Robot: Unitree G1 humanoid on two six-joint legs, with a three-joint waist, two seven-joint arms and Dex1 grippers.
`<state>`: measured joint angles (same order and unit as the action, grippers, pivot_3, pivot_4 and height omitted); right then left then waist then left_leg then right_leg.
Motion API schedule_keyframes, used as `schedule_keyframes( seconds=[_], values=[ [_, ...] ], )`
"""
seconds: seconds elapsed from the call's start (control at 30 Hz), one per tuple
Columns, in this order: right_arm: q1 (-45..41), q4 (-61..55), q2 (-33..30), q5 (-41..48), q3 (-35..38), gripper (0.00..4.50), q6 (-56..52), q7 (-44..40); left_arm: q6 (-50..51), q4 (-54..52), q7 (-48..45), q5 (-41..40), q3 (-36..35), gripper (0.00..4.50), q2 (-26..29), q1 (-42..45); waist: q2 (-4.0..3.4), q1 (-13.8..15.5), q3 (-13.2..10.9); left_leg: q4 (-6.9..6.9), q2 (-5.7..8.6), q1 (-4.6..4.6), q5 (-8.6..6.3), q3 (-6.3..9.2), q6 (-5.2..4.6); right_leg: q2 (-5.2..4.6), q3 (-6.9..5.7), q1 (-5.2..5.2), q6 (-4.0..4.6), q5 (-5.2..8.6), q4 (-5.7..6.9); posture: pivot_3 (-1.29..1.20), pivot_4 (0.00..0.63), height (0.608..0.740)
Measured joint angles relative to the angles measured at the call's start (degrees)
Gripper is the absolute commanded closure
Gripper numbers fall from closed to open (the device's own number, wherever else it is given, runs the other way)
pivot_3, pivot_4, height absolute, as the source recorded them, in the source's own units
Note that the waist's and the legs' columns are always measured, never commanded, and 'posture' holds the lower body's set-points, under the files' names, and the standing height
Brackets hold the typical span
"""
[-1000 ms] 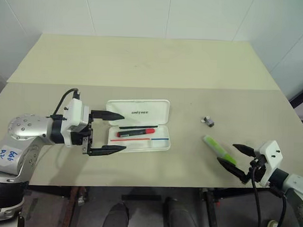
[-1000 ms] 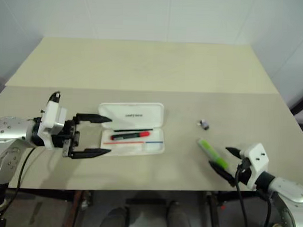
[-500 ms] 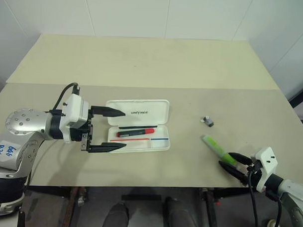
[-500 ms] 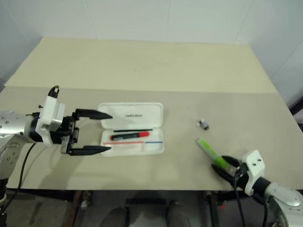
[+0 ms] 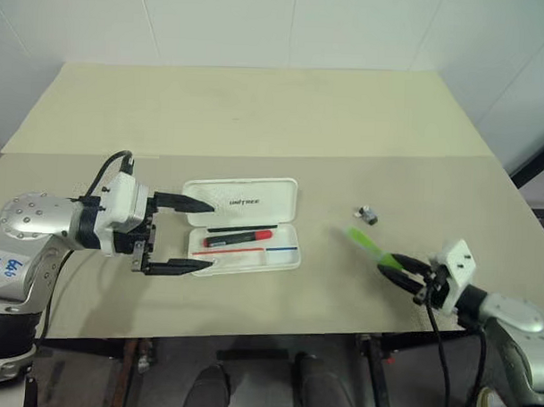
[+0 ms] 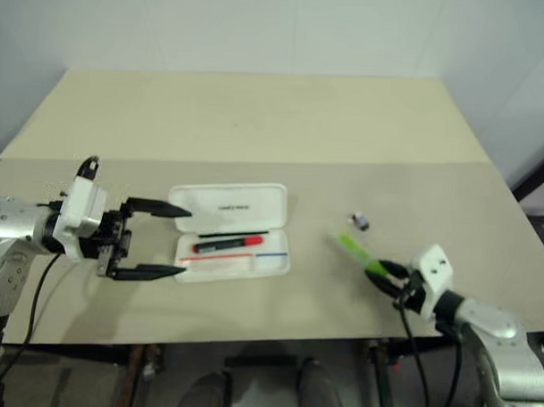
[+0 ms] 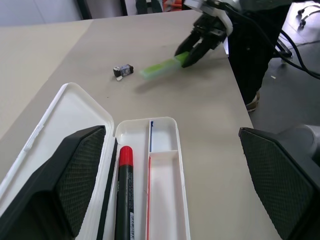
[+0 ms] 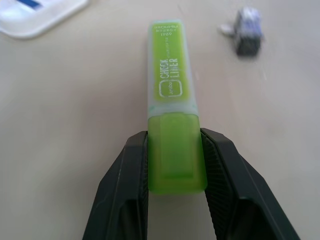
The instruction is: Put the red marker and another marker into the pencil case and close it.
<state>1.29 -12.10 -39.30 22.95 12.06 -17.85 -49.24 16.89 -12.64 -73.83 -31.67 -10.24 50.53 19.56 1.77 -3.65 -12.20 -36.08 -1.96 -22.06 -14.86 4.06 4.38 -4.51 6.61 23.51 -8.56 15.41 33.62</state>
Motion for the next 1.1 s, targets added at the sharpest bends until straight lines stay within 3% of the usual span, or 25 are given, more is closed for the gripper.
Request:
schedule_keyframes(
  seconds=[0.3, 0.47, 0.77, 1.1],
  values=[
    [-17.26, -4.71, -1.88, 1.95, -10.31, 3.4, -5.81, -6.2, -6.37, 4.66, -2.01, 2.36, -2.66, 0.0, 2.05, -4.35, 0.0, 0.46, -0.02, 0.04, -0.01, -0.07, 0.0, 0.03, 0.0, 0.0, -0.03, 0.08, 0.0, 0.0, 0.05, 0.0, 0.15, 0.74],
    [-24.63, -4.02, 0.54, 2.19, -17.44, 3.4, -6.2, -10.39, -8.57, 6.63, -2.37, 3.06, -4.15, 0.0, 2.43, -7.19, -0.01, 0.43, -0.02, 0.1, -0.01, -0.1, -0.01, 0.04, 0.0, 0.0, -0.06, 0.15, 0.0, 0.01, 0.12, 0.0, 0.15, 0.74],
    [-34.67, 8.23, 9.26, -4.18, -29.3, 3.4, -0.42, -16.08, -14.18, 11.69, -3.91, 5.34, -5.32, 0.0, 3.81, -11.46, -0.01, 0.14, -0.02, 0.12, -0.03, -0.04, -0.01, 0.03, 0.0, 0.01, -0.08, 0.21, 0.0, 0.0, 0.28, 0.0, 0.15, 0.74],
    [-40.71, 20.35, 16.21, -11.62, -34.31, 3.4, 6.67, -18.42, -16.2, 13.59, -3.39, 5.73, -5.64, 0.0, 3.96, -11.65, -0.01, 0.2, -0.02, 0.13, -0.03, -0.04, -0.02, 0.04, 0.02, 0.01, -0.13, 0.27, -0.4, -0.21, 0.44, 0.0, 0.15, 0.74]
  ],
)
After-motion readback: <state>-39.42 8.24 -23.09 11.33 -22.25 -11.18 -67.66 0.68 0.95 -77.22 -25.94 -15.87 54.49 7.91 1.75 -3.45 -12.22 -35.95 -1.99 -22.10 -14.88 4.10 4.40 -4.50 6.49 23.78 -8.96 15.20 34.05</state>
